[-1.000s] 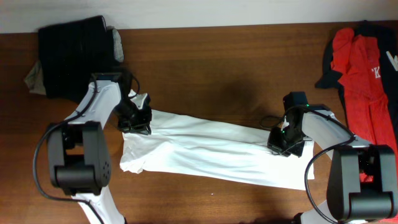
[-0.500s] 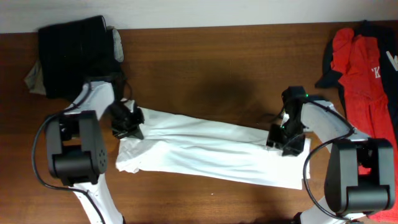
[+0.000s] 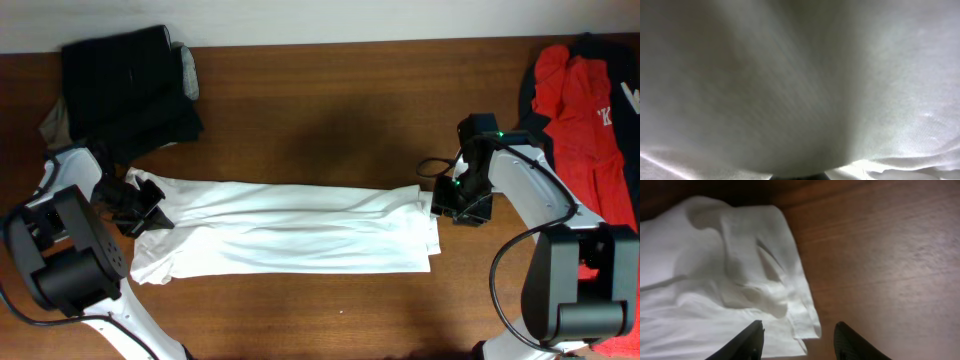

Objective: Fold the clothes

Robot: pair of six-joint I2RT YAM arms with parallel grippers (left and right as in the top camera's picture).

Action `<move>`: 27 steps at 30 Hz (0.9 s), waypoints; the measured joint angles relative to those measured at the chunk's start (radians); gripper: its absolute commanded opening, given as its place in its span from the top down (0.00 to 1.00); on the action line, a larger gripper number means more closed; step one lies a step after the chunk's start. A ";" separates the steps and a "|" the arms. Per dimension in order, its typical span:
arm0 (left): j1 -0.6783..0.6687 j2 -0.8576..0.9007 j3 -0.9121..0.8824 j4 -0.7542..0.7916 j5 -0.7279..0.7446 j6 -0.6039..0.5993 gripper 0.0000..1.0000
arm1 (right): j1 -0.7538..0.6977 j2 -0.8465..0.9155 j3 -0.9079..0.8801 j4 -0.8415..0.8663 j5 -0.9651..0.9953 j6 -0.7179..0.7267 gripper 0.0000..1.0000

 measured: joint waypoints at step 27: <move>-0.001 0.006 0.011 -0.014 -0.003 0.000 0.99 | 0.102 0.074 -0.031 0.132 0.051 0.039 0.84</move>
